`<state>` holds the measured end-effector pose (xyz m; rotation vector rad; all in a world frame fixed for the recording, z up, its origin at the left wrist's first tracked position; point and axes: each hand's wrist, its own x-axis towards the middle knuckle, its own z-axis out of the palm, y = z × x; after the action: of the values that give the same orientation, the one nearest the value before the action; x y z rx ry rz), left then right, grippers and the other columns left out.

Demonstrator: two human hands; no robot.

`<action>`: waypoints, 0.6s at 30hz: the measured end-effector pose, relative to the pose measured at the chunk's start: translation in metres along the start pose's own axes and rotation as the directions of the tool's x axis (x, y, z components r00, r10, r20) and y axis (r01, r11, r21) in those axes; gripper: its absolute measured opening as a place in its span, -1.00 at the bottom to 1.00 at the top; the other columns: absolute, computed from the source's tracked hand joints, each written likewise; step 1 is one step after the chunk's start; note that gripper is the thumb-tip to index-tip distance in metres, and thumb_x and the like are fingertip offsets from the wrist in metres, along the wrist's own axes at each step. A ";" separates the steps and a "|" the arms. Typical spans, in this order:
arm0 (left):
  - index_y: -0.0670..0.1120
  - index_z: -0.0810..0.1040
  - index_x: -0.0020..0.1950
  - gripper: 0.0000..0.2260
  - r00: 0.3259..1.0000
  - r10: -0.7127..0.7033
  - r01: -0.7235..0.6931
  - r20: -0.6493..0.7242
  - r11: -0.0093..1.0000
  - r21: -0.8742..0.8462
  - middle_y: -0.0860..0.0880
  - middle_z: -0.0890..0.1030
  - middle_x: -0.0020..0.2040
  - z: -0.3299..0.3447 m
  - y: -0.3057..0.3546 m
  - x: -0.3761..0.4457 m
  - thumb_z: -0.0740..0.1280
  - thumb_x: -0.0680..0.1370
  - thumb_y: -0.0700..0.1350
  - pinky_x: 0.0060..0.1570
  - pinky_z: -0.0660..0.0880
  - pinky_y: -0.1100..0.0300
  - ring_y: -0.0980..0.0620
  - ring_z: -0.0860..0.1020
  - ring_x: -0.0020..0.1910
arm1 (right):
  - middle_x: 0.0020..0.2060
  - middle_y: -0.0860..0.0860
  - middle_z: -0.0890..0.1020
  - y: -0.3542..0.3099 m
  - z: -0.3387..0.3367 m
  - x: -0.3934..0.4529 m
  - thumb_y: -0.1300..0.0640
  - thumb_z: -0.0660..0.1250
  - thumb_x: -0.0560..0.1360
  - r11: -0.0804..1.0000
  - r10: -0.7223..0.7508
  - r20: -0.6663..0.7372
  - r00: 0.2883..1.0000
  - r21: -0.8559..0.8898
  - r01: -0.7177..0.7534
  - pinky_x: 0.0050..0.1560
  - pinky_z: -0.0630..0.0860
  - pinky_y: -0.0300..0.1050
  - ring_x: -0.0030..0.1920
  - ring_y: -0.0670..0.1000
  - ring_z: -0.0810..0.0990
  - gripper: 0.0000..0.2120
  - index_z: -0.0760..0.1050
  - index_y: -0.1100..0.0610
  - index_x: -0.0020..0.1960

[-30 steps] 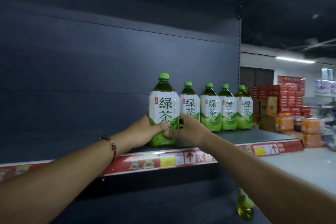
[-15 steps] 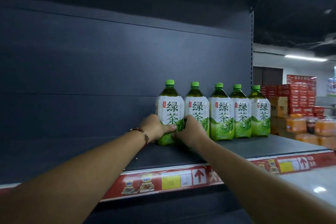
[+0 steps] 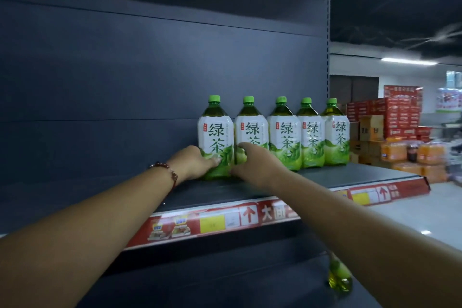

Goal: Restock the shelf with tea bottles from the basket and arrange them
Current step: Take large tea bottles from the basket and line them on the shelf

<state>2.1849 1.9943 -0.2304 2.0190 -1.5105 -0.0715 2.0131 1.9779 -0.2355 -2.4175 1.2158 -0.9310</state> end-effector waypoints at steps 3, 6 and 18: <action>-0.04 0.56 0.21 -0.56 0.982 0.137 -0.075 -0.132 0.915 0.398 -0.08 0.63 0.12 0.007 0.009 -0.039 0.25 0.56 0.27 0.02 0.49 0.09 -0.11 0.59 0.05 | 0.47 0.06 0.37 0.010 -0.018 -0.031 0.00 0.34 0.55 0.937 -0.127 0.001 0.992 -0.329 0.120 0.39 0.29 -0.01 0.46 0.13 0.32 -0.36 0.17 0.05 0.56; 0.02 0.41 0.42 -0.50 0.892 0.407 -0.260 -0.195 0.817 0.514 -0.06 0.51 0.38 0.028 0.019 -0.086 0.16 0.60 0.28 0.32 0.32 -0.02 -0.09 0.45 0.34 | 0.56 0.05 0.20 0.032 -0.031 -0.065 -0.10 0.26 0.57 0.861 -0.188 0.014 0.982 -0.479 0.172 0.55 -0.03 0.09 0.58 0.13 0.05 -0.32 0.06 0.01 0.60; 0.01 0.29 0.57 -0.33 0.735 0.665 -0.677 0.128 0.715 0.174 -0.10 0.31 0.56 0.220 0.081 -0.230 0.03 0.52 0.30 0.49 0.14 -0.07 -0.15 0.28 0.52 | 0.58 0.00 0.11 0.207 -0.039 -0.308 -0.20 0.23 0.58 0.810 0.326 0.005 0.945 -0.518 -0.276 0.52 -0.02 0.01 0.57 0.13 0.03 -0.29 0.01 -0.05 0.60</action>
<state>1.9505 2.0894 -0.4392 1.4850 -2.2852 0.3483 1.7247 2.0982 -0.4407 -2.4794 1.9419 -0.4240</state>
